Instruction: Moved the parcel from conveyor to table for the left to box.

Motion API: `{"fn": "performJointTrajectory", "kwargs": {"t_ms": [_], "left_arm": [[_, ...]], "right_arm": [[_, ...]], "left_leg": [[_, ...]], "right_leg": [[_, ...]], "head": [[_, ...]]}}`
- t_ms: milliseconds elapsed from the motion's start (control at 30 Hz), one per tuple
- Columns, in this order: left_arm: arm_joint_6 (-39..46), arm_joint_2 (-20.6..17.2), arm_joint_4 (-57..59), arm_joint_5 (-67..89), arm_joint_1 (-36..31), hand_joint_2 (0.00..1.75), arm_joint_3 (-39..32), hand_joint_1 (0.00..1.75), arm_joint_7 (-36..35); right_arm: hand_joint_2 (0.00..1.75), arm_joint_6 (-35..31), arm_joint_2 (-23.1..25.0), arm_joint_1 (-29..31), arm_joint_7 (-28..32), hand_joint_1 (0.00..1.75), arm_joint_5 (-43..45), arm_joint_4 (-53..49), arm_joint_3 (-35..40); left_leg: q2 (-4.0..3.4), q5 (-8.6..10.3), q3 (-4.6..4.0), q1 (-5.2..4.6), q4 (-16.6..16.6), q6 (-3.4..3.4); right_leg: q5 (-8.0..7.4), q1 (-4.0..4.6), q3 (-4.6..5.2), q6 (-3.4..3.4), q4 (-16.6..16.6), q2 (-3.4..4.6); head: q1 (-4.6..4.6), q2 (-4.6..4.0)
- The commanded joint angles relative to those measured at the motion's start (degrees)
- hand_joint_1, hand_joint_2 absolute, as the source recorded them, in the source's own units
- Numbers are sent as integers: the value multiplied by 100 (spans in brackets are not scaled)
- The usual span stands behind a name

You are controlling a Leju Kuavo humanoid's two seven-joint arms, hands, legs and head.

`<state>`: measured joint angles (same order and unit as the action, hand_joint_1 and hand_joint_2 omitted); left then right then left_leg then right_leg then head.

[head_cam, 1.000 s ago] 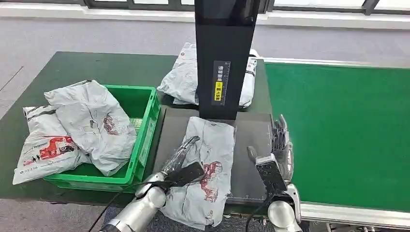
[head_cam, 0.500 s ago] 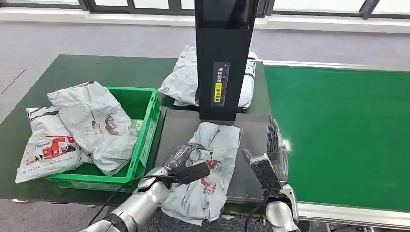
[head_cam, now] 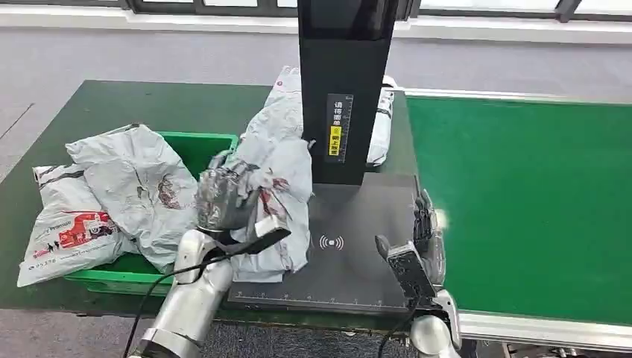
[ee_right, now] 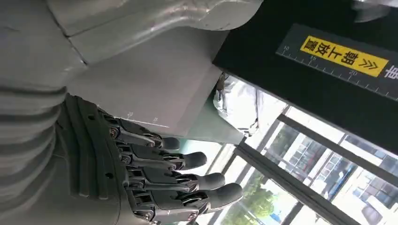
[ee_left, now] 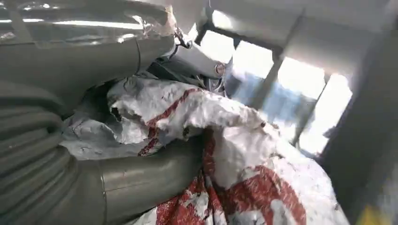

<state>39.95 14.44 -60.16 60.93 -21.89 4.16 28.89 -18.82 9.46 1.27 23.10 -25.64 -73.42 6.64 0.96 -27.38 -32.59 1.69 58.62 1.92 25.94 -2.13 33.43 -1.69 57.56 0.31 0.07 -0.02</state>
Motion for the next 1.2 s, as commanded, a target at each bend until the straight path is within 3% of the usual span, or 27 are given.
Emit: {"fn": "performJointTrajectory", "kwargs": {"t_ms": [33, 167, 200, 267, 300, 367, 400, 467, 500, 1033, 1067, 1100, 1133, 1167, 1200], "left_arm": [[5, 556, -2390, 1217, 69, 175, -2378, 175, 509], [5, 556, -2194, 2058, 35, 175, -2676, 175, -103], [5, 431, -2048, 2005, -67, 175, -2758, 175, -168], [5, 115, -1858, 2408, -16, 175, -2508, 175, -978], [5, 139, -1720, 2714, -2, 175, -2792, 175, -1028], [5, -1211, -118, 2907, -136, 175, -1285, 175, -3571], [5, -1446, 306, 2907, -273, 175, -836, 175, -4214], [5, -1678, 1268, 2907, -536, 175, -563, 175, -4804], [5, -1578, 1390, 2706, -579, 175, -858, 175, -4523], [5, -1578, 1390, 2706, -579, 175, -858, 175, -4523], [5, -1565, 1611, 2795, -636, 175, -947, 152, -4516], [5, -1569, 2556, 2763, -940, 175, -1049, 0, -4564], [-155, -1592, 3156, 2768, -1159, 175, -1133, 0, -4569], [-166, -1496, 3382, 2310, -1230, 175, -1461, 0, -4136], [-187, -1537, 3512, 2489, -1233, 175, -1414, 0, -4247]], "right_arm": [[175, -57, -13, 208, 53, 0, -6, 452, -114], [175, -87, -6, 168, 88, 0, -5, 440, -127], [175, -70, -4, 144, 88, 0, -5, 396, -123], [175, -47, 21, 126, 107, 0, -6, 345, -134], [175, -5, 27, 124, 99, 0, -2, 328, -129], [175, 5, 32, 108, 53, 0, -52, 262, -139], [175, 26, 23, 95, 25, 0, -84, 222, -140], [175, 42, -9, 73, -32, 0, -91, 162, -117], [175, 145, -29, 59, -44, 0, -53, 147, -112], [175, 145, -29, 59, -44, 0, -53, 147, -112], [175, 182, -35, 44, -40, 0, -38, 154, -118], [175, 249, -41, 39, -28, 0, -3, 154, -127], [175, 293, -56, 31, -16, 0, -12, 148, -120], [175, 361, -62, 16, -8, 0, -4, 126, -134], [175, 432, -75, 11, 2, 0, -13, 116, -122]], "left_leg": [[-46, 1, -6, 1, -4, -17], [-34, 1, 3, 1, -12, -11], [-45, 5, 10, 0, -22, -17], [-24, 7, -3, 0, -13, -13], [-17, 5, -4, 3, -9, -9], [-13, 6, 8, -4, -18, -6], [-20, 11, 13, -3, -28, -12], [11, 16, 7, -8, -23, -6], [12, 21, 7, -5, -29, -9], [-15, 19, -6, 0, -14, -5], [-13, 12, -10, 4, -4, 1], [-16, 17, -9, 2, -10, -4], [-10, 15, -5, 3, -8, 0], [-6, 22, -1, -1, -18, -4], [-2, 17, 0, 1, -11, 0]], "right_leg": [[-13, 8, 23, 28, -1, 30], [-8, 7, 10, 21, -7, 20], [-14, 8, 9, 29, -16, 28], [-9, 6, 16, 23, -7, 11], [-6, 8, 15, 17, -5, 7], [-4, 0, 3, 14, -7, 2], [-10, 3, -1, 22, -17, 4], [-2, -4, -2, 17, -7, -21], [-7, 0, -1, 24, -13, -25], [-14, 6, 22, 30, -4, 1], [-9, 8, 23, 20, 2, 4], [-13, 7, 24, 26, -2, 3], [-9, 7, 19, 21, 0, 1], [-13, 5, 15, 27, -6, -7], [-8, 5, 14, 20, -2, -7]], "head": [[-2, 2], [0, 0], [0, 2], [-2, 2], [-2, 0], [-2, 0], [0, 0], [-2, 2], [0, 0], [0, 2], [0, 0], [0, 2], [-2, 2], [0, 2], [-2, 2]]}}
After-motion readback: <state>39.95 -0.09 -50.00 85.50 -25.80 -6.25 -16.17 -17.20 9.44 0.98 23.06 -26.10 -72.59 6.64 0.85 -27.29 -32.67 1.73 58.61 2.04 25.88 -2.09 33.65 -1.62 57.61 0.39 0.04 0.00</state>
